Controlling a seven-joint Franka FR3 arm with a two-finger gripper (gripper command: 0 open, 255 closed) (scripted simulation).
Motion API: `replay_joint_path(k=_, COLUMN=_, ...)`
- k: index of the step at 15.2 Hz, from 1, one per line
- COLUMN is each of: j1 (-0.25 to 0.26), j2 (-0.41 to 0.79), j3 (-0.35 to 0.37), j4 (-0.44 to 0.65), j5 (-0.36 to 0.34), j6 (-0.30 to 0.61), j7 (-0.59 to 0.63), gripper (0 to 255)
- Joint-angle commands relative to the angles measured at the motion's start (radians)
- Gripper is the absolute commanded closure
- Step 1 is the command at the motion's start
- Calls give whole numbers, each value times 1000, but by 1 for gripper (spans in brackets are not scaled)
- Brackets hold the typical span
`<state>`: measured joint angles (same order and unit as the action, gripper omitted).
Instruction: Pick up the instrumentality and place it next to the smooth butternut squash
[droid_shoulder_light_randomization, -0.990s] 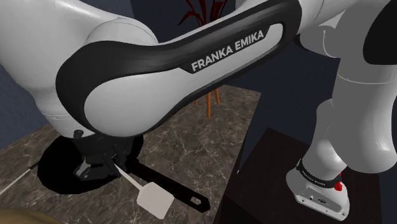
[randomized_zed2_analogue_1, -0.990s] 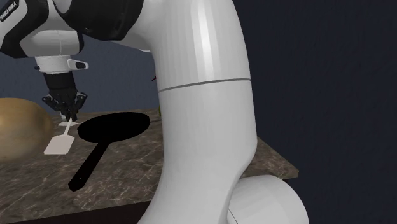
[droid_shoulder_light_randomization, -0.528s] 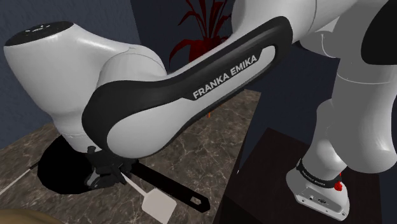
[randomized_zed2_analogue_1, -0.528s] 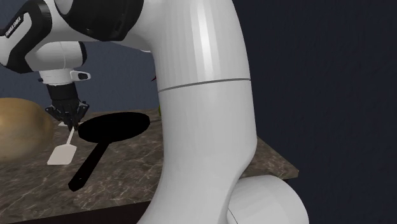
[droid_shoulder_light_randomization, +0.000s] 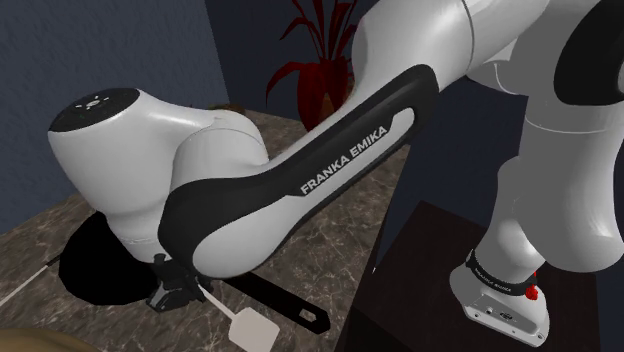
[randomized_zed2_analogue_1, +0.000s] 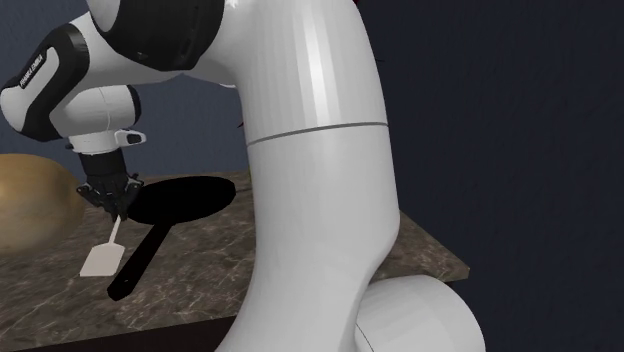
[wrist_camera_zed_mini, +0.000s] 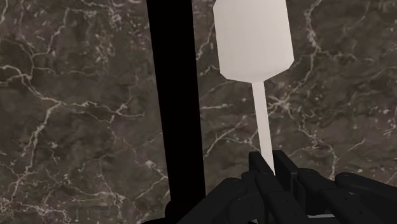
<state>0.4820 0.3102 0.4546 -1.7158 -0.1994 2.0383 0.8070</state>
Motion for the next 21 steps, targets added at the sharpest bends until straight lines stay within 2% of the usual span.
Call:
replay_joint_path(k=1, j1=1, j2=7, j3=-2, j4=-18, j5=-5, j6=24, j7=5, gripper=255)
replay_joint_path(k=13, j1=11, j2=75, j3=-21, j4=-96, j5=-51, j6=163, j7=38, gripper=255)
replay_joint_path(k=21, j1=11, j2=75, j3=-20, j4=-96, j5=-51, j6=163, j7=38, gripper=255)
